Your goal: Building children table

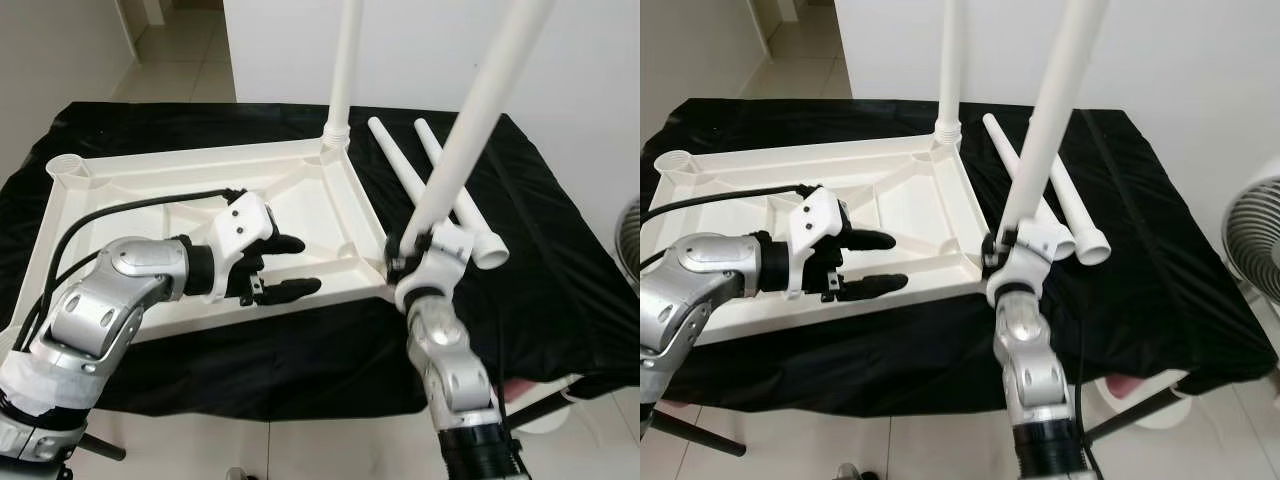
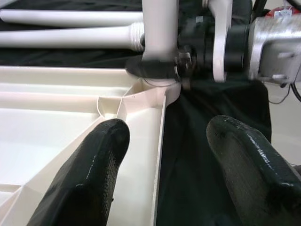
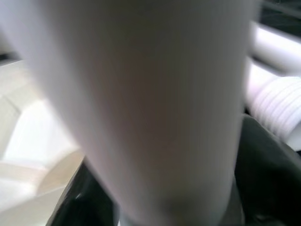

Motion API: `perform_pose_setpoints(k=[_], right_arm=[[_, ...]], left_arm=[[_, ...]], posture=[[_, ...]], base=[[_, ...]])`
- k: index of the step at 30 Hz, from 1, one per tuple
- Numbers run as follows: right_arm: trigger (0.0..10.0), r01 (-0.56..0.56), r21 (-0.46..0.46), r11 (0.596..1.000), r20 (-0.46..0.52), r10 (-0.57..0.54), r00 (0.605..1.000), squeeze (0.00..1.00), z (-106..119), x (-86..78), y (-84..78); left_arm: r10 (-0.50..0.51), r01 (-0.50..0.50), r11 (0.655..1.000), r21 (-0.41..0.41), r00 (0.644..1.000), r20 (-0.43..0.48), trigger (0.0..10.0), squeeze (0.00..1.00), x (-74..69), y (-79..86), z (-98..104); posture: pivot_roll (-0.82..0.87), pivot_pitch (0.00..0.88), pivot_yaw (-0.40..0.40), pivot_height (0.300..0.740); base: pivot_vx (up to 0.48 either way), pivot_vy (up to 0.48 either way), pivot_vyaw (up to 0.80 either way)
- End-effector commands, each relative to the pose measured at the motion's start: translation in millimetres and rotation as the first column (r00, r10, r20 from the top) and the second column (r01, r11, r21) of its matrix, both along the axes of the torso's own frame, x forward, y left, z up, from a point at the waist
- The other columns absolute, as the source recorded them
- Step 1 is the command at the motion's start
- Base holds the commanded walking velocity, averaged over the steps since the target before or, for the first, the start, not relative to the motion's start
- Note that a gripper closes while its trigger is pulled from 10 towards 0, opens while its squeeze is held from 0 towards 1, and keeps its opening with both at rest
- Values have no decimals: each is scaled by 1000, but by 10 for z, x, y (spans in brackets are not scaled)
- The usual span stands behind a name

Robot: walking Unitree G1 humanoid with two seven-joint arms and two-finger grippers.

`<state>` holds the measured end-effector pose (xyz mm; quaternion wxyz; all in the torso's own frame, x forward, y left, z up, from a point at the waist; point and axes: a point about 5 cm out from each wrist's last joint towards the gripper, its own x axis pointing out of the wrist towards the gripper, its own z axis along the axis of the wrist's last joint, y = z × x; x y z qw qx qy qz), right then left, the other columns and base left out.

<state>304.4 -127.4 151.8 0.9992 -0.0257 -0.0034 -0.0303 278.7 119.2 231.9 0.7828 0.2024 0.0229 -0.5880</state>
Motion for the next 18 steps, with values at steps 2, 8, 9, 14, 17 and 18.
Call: perform_pose_setpoints(k=[2, 8, 9, 14, 17, 18], right_arm=[[10000, -47, 12, 999, -59, 47, 997, 1000, -145, -12, -23], [10000, -246, -2, 969, 141, 244, 960, 0, 219, -2, 33], [10000, -254, -24, 967, 152, 255, 955, 0, 248, -1, 15], [10000, -336, -110, 935, 159, 351, 923, 0, 333, -16, -38], [10000, -451, -182, 874, 121, 475, 871, 0, 371, -51, -83], [10000, -473, -202, 857, 108, 500, 859, 0, 373, -58, -98]], left_arm=[[-5, 5, 1000, 1, 1000, 5, 10000, 0, -15, 6, 21], [-5, 5, 1000, 1, 1000, 6, 10000, 0, -17, 9, 25], [-5, 5, 1000, 1, 1000, 6, 10000, 0, -18, 9, 23], [-10, 10, 1000, -7, 1000, 7, 10000, 0, -17, -1, 40], [-26, 26, 999, -21, 1000, 8, 10000, 0, -24, -26, 61], [-30, 30, 999, -23, 1000, 8, 10000, 0, -26, -33, 65]], posture=[[-6, 149, 36, 740], [-6, 149, 36, 740], [-8, 142, 33, 740], [-12, 137, 33, 740], [-15, 135, 32, 740], [-15, 135, 32, 740]], base=[[0, 0, 0], [0, 0, 0], [0, 0, 0], [0, 0, 0], [0, 0, 0], [0, 0, 0]])
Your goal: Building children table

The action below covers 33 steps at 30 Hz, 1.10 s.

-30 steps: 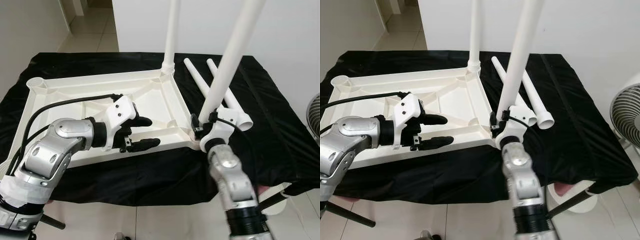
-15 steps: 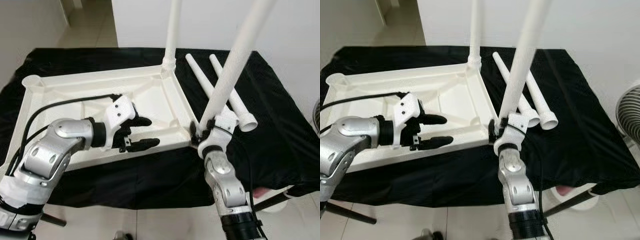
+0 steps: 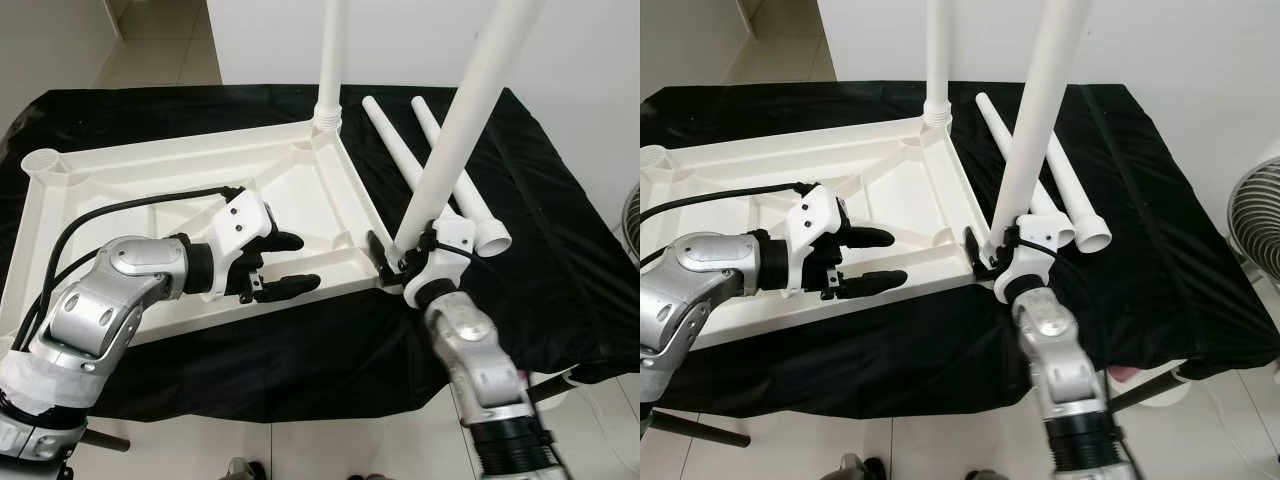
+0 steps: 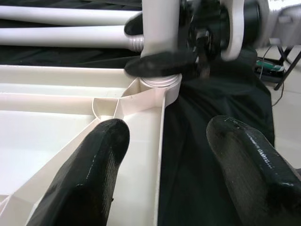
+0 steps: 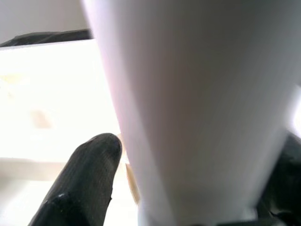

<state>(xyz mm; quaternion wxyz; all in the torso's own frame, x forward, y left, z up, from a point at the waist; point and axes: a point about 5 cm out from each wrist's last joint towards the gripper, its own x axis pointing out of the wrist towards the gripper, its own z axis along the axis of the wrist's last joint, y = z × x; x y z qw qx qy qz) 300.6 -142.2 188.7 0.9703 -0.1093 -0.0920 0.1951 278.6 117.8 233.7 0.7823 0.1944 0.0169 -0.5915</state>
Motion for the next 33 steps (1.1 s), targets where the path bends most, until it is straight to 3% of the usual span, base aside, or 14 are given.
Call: perform_pose_setpoints(k=[1, 6, 10, 17, 21, 23, 30, 31, 33], right_arm=[[10000, -55, 0, 998, -9, 55, 998, 0, 4, -20, 51], [10000, -202, -59, 978, -96, 196, 976, 0, -35, -12, -42], [10000, -349, -137, 927, -147, 329, 933, 0, -6, 48, -86], [10000, -431, -199, 880, -175, 400, 899, 0, 112, 190, -138], [10000, -457, -197, 868, -190, 423, 886, 0, 142, 221, -151], [10000, -527, -159, 835, -225, 489, 843, 0, 199, 272, -161], [10000, -583, -134, 801, -252, 542, 802, 0, 197, 321, -121], [0, -593, -129, 795, -258, 550, 794, 0, 180, 316, -107], [0, -601, -125, 790, -266, 557, 787, 0, 158, 306, -93]], left_arm=[[-22, 22, 1000, -3, 1000, 9, 10000, 0, -25, -19, 46], [-37, 37, 999, -6, 999, 17, 10000, 0, -28, -54, 58], [-40, 41, 999, -13, 999, 22, 10000, 0, -15, -78, 77], [-36, 36, 999, -15, 999, 23, 10000, 0, -14, -67, 90], [-35, 35, 999, -14, 999, 23, 10000, 0, -15, -65, 90], [-30, 31, 999, -13, 999, 21, 10000, 0, -12, -58, 91], [-29, 29, 999, -12, 999, 20, 10000, 0, -13, -55, 87], [-29, 29, 1000, -11, 999, 20, 10000, 0, -13, -55, 86], [-28, 29, 1000, -11, 999, 20, 10000, 0, -12, -52, 86]], posture=[[-15, 135, 32, 740], [-22, 129, 36, 740], [-20, 134, 40, 740], [-11, 138, 41, 740], [-9, 139, 41, 740], [-8, 140, 41, 740], [-5, 140, 42, 740], [-5, 140, 42, 740], [-3, 141, 43, 740]], base=[[0, 0, 0], [0, 0, 0], [0, 0, 0], [0, 0, 0], [0, 0, 0], [0, 0, 0], [0, 0, 0], [0, 0, 0], [0, 0, 0]])
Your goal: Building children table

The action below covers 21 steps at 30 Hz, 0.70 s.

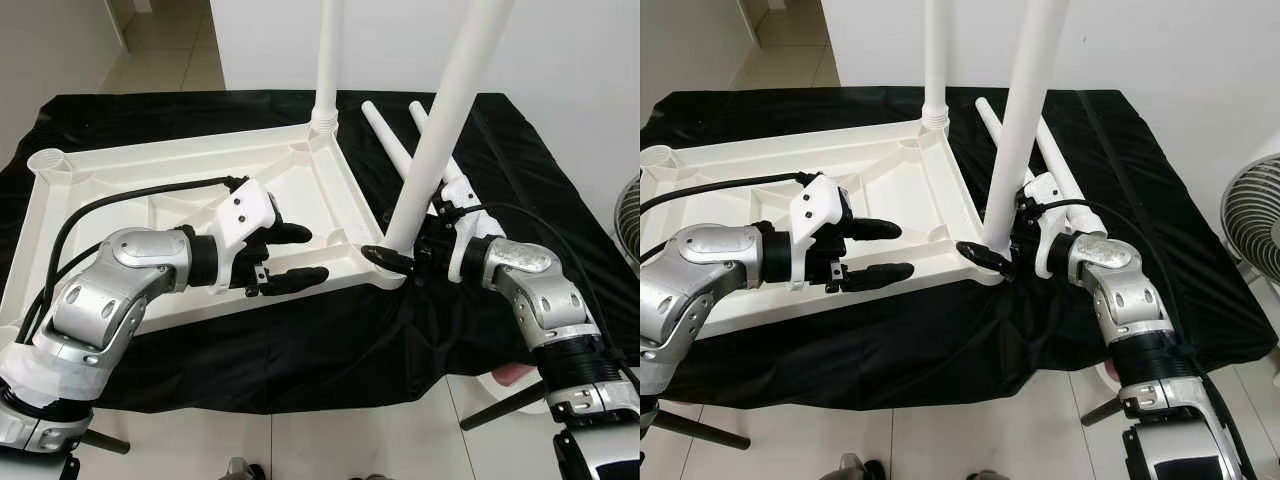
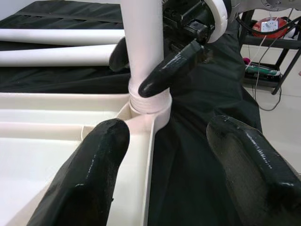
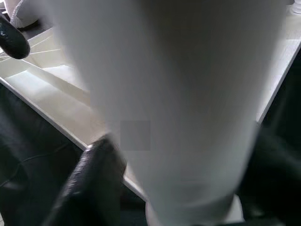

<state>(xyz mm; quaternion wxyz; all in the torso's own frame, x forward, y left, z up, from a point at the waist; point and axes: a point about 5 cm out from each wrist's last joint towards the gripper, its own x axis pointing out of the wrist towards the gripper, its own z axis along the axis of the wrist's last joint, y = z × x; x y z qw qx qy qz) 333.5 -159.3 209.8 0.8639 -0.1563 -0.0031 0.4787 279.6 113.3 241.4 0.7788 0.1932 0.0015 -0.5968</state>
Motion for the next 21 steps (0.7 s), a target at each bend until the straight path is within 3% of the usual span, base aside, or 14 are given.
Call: perform_pose_setpoints(k=[1, 6, 10, 12, 14, 15, 16, 18, 20, 21], right_arm=[[0, -48, -7, 999, -38, 48, 998, 0, -83, -26, 83], [0, 48, -38, 998, -52, -50, 997, 0, -205, 4, 66], [0, 218, -56, 974, -69, -222, 973, 0, -375, 48, 26], [0, 218, -56, 974, -69, -222, 973, 0, -375, 48, 26], [0, 374, -44, 926, -84, -377, 922, 0, -518, 34, 26], [0, 374, -44, 926, -84, -377, 922, 0, -518, 34, 26], [0, 464, -31, 885, -98, -465, 880, 0, -581, 24, 28], [0, 464, -31, 885, -98, -465, 880, 0, -581, 24, 28], [0, 643, 2, 766, -142, -636, 758, 0, -691, -1, 25], [0, 643, 2, 766, -142, -636, 758, 0, -691, -1, 25]], left_arm=[[-9, 9, 1000, 7, 1000, -1, 10000, 0, -21, -5, 10], [-6, 6, 1000, 7, 1000, -1, 10000, 0, -21, -1, 8], [-5, 5, 1000, 7, 1000, -3, 10000, 0, -23, 2, 4], [-5, 5, 1000, 7, 1000, -3, 10000, 0, -23, 2, 4], [-4, 4, 1000, 6, 1000, -6, 10000, 0, -27, 6, 0], [-4, 4, 1000, 6, 1000, -6, 10000, 0, -27, 6, 0], [-3, 3, 1000, 5, 1000, -8, 10000, 0, -29, 9, -3], [-3, 3, 1000, 5, 1000, -8, 10000, 0, -29, 9, -3], [-3, 3, 1000, 5, 1000, -12, 10000, 0, -28, 8, -11], [-3, 3, 1000, 5, 1000, -12, 10000, 0, -28, 8, -11]], posture=[[-3, 141, 43, 740], [-4, 141, 41, 740], [-5, 145, 38, 740], [-5, 145, 38, 740], [-5, 145, 38, 740], [-5, 145, 38, 740], [-7, 146, 40, 740], [-7, 146, 40, 740], [-11, 148, 40, 740], [-11, 148, 40, 740]], base=[[0, 0, 0], [0, 0, 0], [0, 0, 0], [0, 0, 0], [0, 0, 0], [0, 0, 0], [0, 0, 0], [0, 0, 0], [0, 0, 0], [0, 0, 0]])
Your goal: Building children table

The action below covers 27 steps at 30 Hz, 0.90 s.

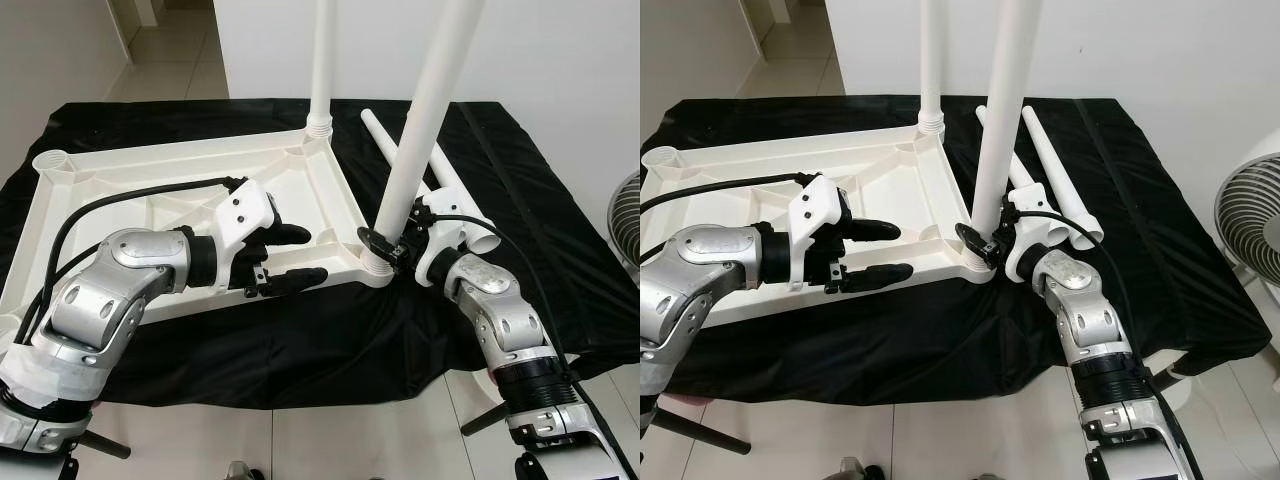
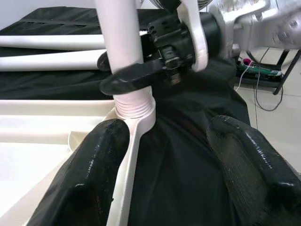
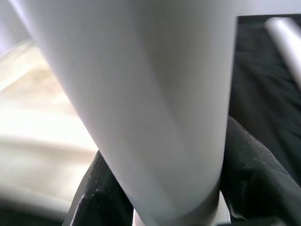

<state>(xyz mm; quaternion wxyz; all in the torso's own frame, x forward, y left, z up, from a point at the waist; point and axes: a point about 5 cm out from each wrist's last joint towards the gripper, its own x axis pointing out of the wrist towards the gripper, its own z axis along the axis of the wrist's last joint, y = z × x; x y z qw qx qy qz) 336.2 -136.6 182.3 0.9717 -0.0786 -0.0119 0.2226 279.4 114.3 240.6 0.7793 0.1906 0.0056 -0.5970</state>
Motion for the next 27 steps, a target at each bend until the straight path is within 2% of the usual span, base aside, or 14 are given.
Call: perform_pose_setpoints(k=[1, 2, 5, 7, 9, 11, 16, 17, 18, 19, 20, 25, 26, 27], right_arm=[[0, 315, -62, 947, -204, -321, 925, 0, -529, -101, -170], [0, 315, -62, 947, -204, -321, 925, 0, -529, -101, -170], [0, 456, -19, 890, -244, -446, 861, 0, -636, -199, -114], [0, 456, -19, 890, -244, -446, 861, 0, -636, -199, -114], [0, 532, 11, 846, -275, -509, 815, 0, -701, -259, -34], [0, 556, 13, 831, -270, -533, 802, 0, -706, -280, 5], [471, 533, 5, 846, -215, -519, 827, 0, -652, -288, 126], [10000, 518, 15, 855, -200, -505, 840, 0, -625, -284, 150], [10000, 483, 9, 876, -173, -474, 863, 0, -585, -272, 180], [10000, 483, 9, 876, -173, -474, 863, 0, -585, -272, 180], [10000, 423, 64, 904, -150, -410, 899, 1000, -496, -259, 238], [10000, 403, 91, 911, -109, -393, 913, 1000, -408, -239, 234], [10000, 361, 119, 925, -55, -357, 932, 8, -305, -224, 238], [10000, 282, 152, 947, -24, -282, 959, 0, -216, -220, 266]], left_arm=[[-6, 6, 1000, 4, 1000, -5, 10000, 0, -21, -7, -10], [-6, 6, 1000, 4, 1000, -5, 10000, 0, -21, -7, -10], [-7, 7, 1000, 3, 1000, -7, 10000, 0, -21, -14, -13], [-7, 7, 1000, 3, 1000, -7, 10000, 0, -21, -14, -13], [-7, 7, 1000, 2, 1000, -8, 10000, 0, -24, -17, -15], [-6, 6, 1000, 2, 1000, -8, 10000, 0, -24, -19, -15], [-3, 3, 1000, 2, 1000, -8, 10000, 0, -25, -11, -14], [-2, 2, 1000, 2, 1000, -8, 10000, 0, -27, -10, -14], [-1, 1, 1000, 2, 1000, -7, 10000, 0, -28, -8, -15], [-1, 1, 1000, 2, 1000, -7, 10000, 0, -28, -8, -15], [0, 0, 1000, 3, 1000, -7, 10000, 0, -29, -6, -14], [-1, 1, 1000, 3, 1000, -7, 10000, 0, -31, -6, -16], [-1, 1, 1000, 3, 1000, -7, 10000, 0, -32, -6, -18], [-1, 1, 1000, 4, 1000, -7, 10000, 0, -34, -5, -19]], posture=[[-11, 148, 40, 740], [-11, 148, 40, 740], [-13, 151, 39, 740], [-13, 151, 39, 740], [-13, 153, 38, 740], [-10, 152, 36, 740], [-9, 149, 33, 740], [-9, 148, 32, 740], [-9, 148, 32, 740], [-9, 148, 32, 740], [-9, 148, 32, 740], [-10, 147, 32, 740], [-10, 147, 32, 740], [-11, 146, 31, 740]], base=[[0, 0, 0], [0, 0, 0], [0, 0, 0], [0, 0, 0], [0, 0, 0], [0, 0, 0], [0, 0, 0], [0, 0, 0], [0, 0, 0], [0, 0, 0], [0, 0, 0], [0, 0, 0], [0, 0, 0], [0, 0, 0]])
